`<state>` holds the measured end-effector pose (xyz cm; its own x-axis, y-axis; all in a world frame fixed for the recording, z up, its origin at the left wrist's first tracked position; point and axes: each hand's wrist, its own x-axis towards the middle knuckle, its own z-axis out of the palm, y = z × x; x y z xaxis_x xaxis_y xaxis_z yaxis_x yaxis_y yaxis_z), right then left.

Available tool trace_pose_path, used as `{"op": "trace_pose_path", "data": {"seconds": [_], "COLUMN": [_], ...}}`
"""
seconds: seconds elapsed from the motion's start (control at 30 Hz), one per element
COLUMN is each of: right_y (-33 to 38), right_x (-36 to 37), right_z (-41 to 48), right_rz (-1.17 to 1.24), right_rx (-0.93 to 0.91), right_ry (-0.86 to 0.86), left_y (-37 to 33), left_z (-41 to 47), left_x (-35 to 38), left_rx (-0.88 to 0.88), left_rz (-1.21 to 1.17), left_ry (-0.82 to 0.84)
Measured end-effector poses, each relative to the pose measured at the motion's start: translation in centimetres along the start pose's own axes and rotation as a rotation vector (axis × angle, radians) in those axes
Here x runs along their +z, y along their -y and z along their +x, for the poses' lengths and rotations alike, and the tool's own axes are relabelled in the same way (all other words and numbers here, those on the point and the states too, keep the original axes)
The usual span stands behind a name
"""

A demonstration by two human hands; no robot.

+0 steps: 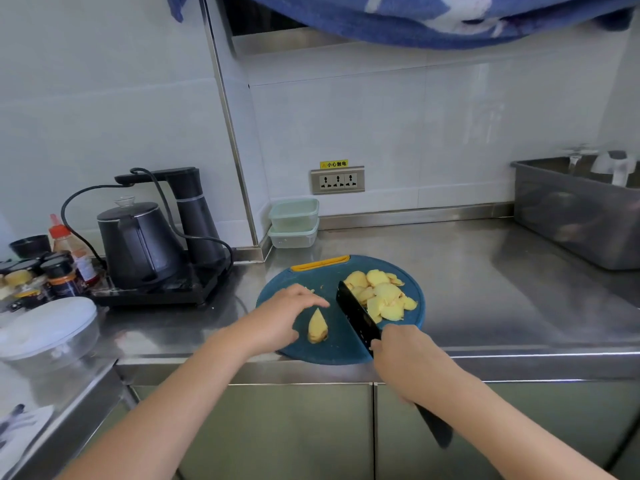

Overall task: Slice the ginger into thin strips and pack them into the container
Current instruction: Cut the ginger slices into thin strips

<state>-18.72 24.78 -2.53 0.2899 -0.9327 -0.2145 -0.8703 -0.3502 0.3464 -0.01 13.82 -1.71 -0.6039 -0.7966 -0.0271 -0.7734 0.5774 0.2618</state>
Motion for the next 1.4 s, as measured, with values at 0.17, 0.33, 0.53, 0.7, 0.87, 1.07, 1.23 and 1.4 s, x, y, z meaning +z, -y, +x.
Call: {"op": "trace_pose_path", "data": {"seconds": [0.17,0.33,0.53,0.7,0.87,1.07,1.23,1.4], "right_y": [-0.8,-1.3,-2.1,-2.9,-2.5,-2.8,-2.8,-2.8], "right_x": [0.2,0.3,0.8,1.6,1.6,1.2,1.2,1.7], "right_z": [0.3,0.3,0.0,0.5,0.2,0.1,0.1,0.6], "right_rz": [-0.102,-0.07,-0.075,0.276,0.558,0.676,0.66,0.634], "right_rx": [0.007,0.012,-0.002,0.087,0.198,0.252,0.251,0.236], "right_ry": [-0.019,-0.037,-0.074,-0.224,-0.282,-0.238,-0.22,-0.244], "left_y": [-1.2,-0.8,-0.4,-1.7,-2.5,-3.1,-3.3,-2.6], "left_z": [1.7,2.7,1.4,0.5,0.0,-0.3,-0.5,-0.2], "left_x": [-0.5,-1.5,0.2,2.5,4.2,5.6,5.8,6.1], "left_rx": [0.137,0.055,-0.094,-0.133,-0.126,-0.127,-0.154,-0.093], "left_rz": [0.244,0.187,-0.05,-0.223,-0.196,-0.231,-0.278,-0.361], "left_ry": [0.127,0.179,0.082,-0.068,-0.278,-0.42,-0.468,-0.457]}}
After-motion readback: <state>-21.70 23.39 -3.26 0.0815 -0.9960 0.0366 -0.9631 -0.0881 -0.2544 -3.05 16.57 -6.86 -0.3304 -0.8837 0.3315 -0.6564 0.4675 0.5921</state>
